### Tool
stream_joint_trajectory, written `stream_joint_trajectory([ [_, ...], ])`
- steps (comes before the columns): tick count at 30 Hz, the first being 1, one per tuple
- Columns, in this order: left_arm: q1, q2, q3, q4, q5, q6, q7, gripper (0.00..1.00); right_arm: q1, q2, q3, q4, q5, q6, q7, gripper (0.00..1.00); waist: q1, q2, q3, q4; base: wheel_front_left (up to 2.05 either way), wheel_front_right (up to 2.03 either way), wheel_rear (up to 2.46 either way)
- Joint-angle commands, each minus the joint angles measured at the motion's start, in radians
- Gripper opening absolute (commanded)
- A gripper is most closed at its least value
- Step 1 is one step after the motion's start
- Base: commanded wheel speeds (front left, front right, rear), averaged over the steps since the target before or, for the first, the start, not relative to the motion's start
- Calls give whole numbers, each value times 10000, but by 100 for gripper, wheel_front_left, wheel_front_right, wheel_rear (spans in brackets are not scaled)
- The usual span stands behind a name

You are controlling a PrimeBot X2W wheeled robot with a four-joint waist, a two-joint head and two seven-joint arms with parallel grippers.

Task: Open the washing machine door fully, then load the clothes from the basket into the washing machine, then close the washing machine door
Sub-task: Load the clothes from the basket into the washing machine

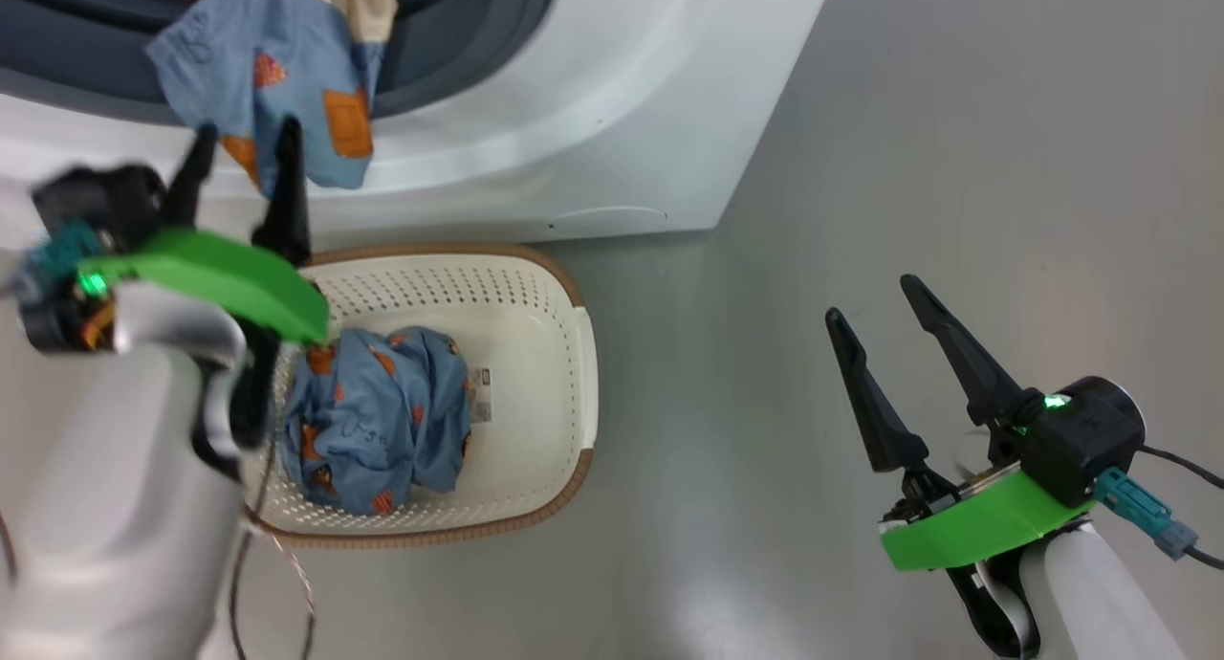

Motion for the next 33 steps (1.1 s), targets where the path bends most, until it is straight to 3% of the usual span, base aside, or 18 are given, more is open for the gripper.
stream_joint_trajectory([
  [1,-787,595,339,42,-104,-115,417,100,-156,-37,331,-149,110,16,-135,100,0,0,476,-242,0,0,0],
  [14,-3593,1625,68,1096,-1,-256,3345,100,-872,182,767,105,456,16,-216,100,0,0,1281,-1044,0,0,0],
  [28,-4839,2198,-334,2380,297,338,5699,100,-1104,317,1072,97,625,16,-219,100,0,0,1533,-1529,0,0,0],
  [29,-4873,2195,-326,2460,267,409,5854,88,-1106,319,1089,101,638,16,-219,100,0,0,1532,-1537,0,0,0],
  [30,-4910,2197,-356,2545,260,464,6062,58,-1109,317,1104,107,650,16,-219,100,0,0,1536,-1544,0,0,0],
  [31,-4949,2193,-363,2608,234,519,6242,46,-1115,316,1117,113,664,16,-219,100,0,0,1543,-1550,0,0,0],
  [32,-4976,2200,-393,2649,238,568,6399,12,-1128,316,1133,121,679,16,-219,100,0,0,1547,-1560,0,0,0],
  [33,-4996,2209,-412,2658,239,609,6505,0,-1144,315,1147,126,693,16,-219,100,0,0,1550,-1571,0,0,0],
])
